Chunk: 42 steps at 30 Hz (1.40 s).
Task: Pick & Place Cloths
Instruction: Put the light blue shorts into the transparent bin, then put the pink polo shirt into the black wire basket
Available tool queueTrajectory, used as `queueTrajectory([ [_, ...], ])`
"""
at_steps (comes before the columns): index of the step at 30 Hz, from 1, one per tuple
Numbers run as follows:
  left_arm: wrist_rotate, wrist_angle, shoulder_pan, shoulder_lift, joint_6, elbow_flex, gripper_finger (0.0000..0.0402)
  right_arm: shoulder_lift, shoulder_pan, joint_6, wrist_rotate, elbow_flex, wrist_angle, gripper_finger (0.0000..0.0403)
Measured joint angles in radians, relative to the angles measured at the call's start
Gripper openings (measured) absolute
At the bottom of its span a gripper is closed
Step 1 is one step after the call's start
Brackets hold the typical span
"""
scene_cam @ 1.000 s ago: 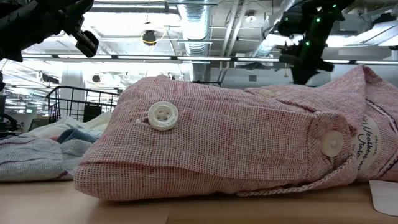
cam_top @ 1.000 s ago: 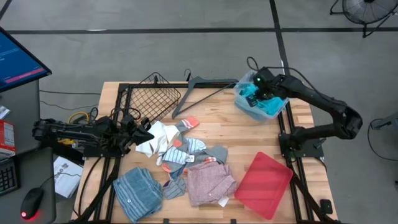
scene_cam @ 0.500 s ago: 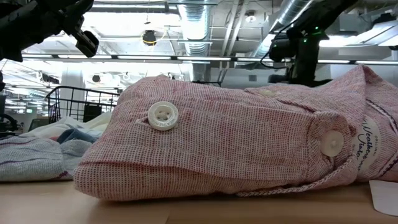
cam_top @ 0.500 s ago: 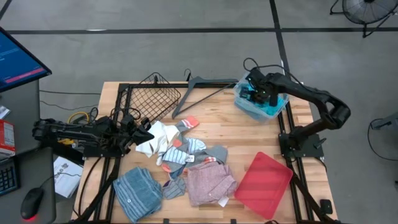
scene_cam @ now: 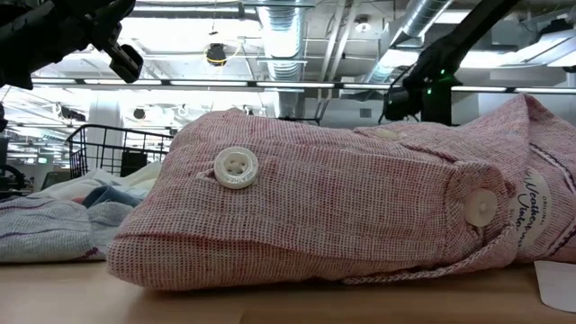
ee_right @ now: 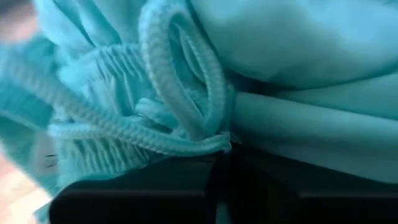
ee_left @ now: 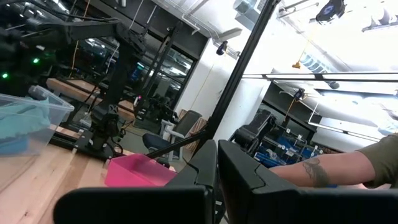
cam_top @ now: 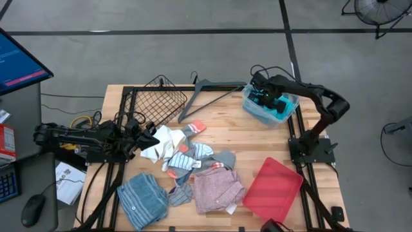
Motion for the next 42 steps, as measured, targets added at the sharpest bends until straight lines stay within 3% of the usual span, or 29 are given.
queueTrajectory([
  [5, 0.0, 0.0, 0.0, 0.0, 0.0, 0.0, 0.0002, 0.059, -0.001, 0.0, -0.042, 0.004, -0.02, 0.003],
  [10, 0.0, 0.0, 0.0, 0.0, 0.0, 0.0, 0.0002, 0.022, 0.001, -0.051, -0.062, 0.0, -0.04, 0.0073],
  [15, 0.0, 0.0, 0.0, 0.0, 0.0, 0.0, 0.0002, -0.104, -0.001, -0.057, -0.04, -0.001, -0.043, 0.013],
  [23, 0.0, 0.0, 0.0, 0.0, 0.0, 0.0, 0.0002, -0.33, -0.028, -0.122, -0.045, 0.0, -0.023, 0.0264],
  [28, 0.0, 0.0, 0.0, 0.0, 0.0, 0.0, 0.0002, -0.492, -0.014, -0.222, -0.071, 0.064, 0.013, 0.0308],
  [34, 0.0, 0.0, 0.0, 0.0, 0.0, 0.0, 0.0002, -0.599, 0.162, -0.319, -0.153, 0.187, 0.083, 0.0311],
  [42, 0.0, 0.0, 0.0, 0.0, 0.0, 0.0, 0.0002, -0.498, 0.635, -0.295, -0.178, 0.293, 0.146, 0.031],
])
